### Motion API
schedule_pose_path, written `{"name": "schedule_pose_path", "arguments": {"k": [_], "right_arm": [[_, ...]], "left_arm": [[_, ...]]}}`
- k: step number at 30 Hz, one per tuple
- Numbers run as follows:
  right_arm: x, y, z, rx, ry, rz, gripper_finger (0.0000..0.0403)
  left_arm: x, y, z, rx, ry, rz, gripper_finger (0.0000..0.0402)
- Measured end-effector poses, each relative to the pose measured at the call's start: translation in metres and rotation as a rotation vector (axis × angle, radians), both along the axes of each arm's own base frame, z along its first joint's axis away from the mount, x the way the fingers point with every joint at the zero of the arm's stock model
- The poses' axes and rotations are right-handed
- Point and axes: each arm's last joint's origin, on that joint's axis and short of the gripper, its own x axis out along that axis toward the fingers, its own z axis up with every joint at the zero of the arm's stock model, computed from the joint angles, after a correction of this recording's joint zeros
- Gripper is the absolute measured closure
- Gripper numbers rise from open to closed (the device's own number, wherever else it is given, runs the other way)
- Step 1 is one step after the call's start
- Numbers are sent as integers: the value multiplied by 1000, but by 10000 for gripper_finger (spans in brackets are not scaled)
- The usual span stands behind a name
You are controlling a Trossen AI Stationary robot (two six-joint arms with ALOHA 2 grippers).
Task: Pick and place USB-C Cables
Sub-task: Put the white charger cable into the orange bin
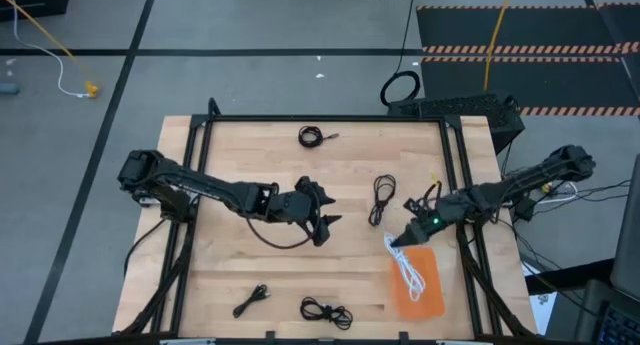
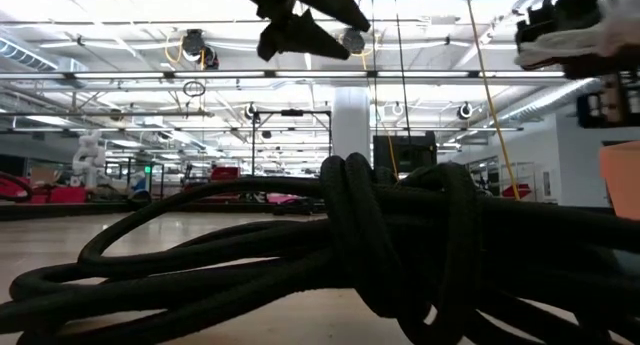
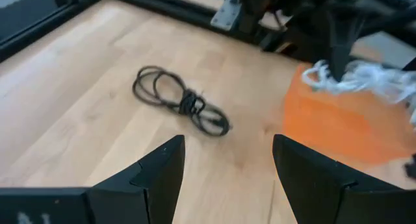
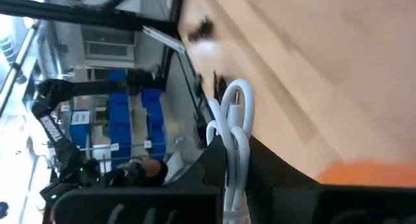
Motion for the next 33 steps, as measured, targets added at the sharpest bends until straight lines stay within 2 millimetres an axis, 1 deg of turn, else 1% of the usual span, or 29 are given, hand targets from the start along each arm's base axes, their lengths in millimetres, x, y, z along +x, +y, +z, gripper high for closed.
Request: {"name": "schedule_pose_path", "arguments": {"k": [5, 12, 14, 17, 19, 23, 30, 33], "right_arm": [[-4, 11, 1, 92, 51, 26, 390], [-11, 19, -9, 28, 248, 32, 390], [-8, 23, -2, 25, 216, 32, 390], [0, 30, 20, -17, 151, 54, 390], [2, 32, 28, -88, 192, 59, 390], [2, 33, 35, -197, 321, 64, 390], [4, 37, 16, -239, 452, 43, 390], [6, 38, 6, -292, 515, 19, 390]], "left_arm": [[-4, -7, -2, 6, 25, 20, 167], [-5, -13, -3, 21, 26, 24, 167], [-5, -13, -3, 21, 27, 25, 167], [-6, -12, -3, 24, 37, 28, 167], [-6, -12, -3, 23, 37, 29, 167], [-6, -12, -4, 21, 38, 31, 167], [-6, -12, -4, 22, 39, 29, 167], [-6, -12, -4, 25, 40, 27, 167]]}}
